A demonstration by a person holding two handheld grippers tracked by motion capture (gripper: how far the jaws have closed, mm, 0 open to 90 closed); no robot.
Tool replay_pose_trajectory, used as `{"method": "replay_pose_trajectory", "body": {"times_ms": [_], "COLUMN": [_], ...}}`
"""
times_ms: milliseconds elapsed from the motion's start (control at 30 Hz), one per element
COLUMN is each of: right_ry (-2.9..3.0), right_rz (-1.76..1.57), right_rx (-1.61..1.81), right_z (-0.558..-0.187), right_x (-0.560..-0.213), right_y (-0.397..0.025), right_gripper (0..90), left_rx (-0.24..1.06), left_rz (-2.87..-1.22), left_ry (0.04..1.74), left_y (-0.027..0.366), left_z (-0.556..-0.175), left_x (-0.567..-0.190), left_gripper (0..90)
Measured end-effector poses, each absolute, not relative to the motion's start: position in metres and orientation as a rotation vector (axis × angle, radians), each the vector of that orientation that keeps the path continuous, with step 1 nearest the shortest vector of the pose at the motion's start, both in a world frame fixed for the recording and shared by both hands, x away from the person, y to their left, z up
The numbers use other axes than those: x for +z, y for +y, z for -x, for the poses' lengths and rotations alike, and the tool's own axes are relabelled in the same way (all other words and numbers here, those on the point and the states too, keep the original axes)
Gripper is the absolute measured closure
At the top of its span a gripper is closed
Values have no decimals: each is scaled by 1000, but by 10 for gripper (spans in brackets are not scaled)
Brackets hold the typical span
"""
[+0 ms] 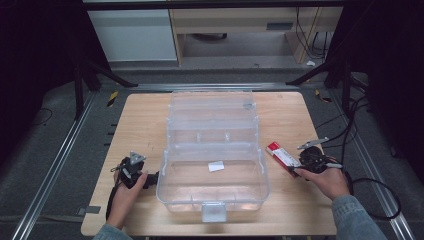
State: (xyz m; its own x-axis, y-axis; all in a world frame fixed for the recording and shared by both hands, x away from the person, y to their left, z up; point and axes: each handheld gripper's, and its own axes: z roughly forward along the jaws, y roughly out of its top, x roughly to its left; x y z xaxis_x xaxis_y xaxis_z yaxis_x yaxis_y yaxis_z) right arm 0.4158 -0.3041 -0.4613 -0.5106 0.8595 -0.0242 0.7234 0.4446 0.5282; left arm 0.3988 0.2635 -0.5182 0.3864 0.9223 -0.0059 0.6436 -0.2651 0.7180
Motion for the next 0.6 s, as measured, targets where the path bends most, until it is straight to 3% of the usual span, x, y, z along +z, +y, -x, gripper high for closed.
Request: {"method": "replay_pose_trajectory", "body": {"times_ms": [600], "right_ry": [2566], "right_rz": [-1408], "right_rx": [469], "right_z": [-428], "right_x": [-464], "right_y": [-302], "right_gripper": [385], "left_rx": [559], "left_rz": [-2008], "left_ry": [1339], "left_y": [264], "left_z": [-399], "left_x": [-518], "left_gripper": [0]}}
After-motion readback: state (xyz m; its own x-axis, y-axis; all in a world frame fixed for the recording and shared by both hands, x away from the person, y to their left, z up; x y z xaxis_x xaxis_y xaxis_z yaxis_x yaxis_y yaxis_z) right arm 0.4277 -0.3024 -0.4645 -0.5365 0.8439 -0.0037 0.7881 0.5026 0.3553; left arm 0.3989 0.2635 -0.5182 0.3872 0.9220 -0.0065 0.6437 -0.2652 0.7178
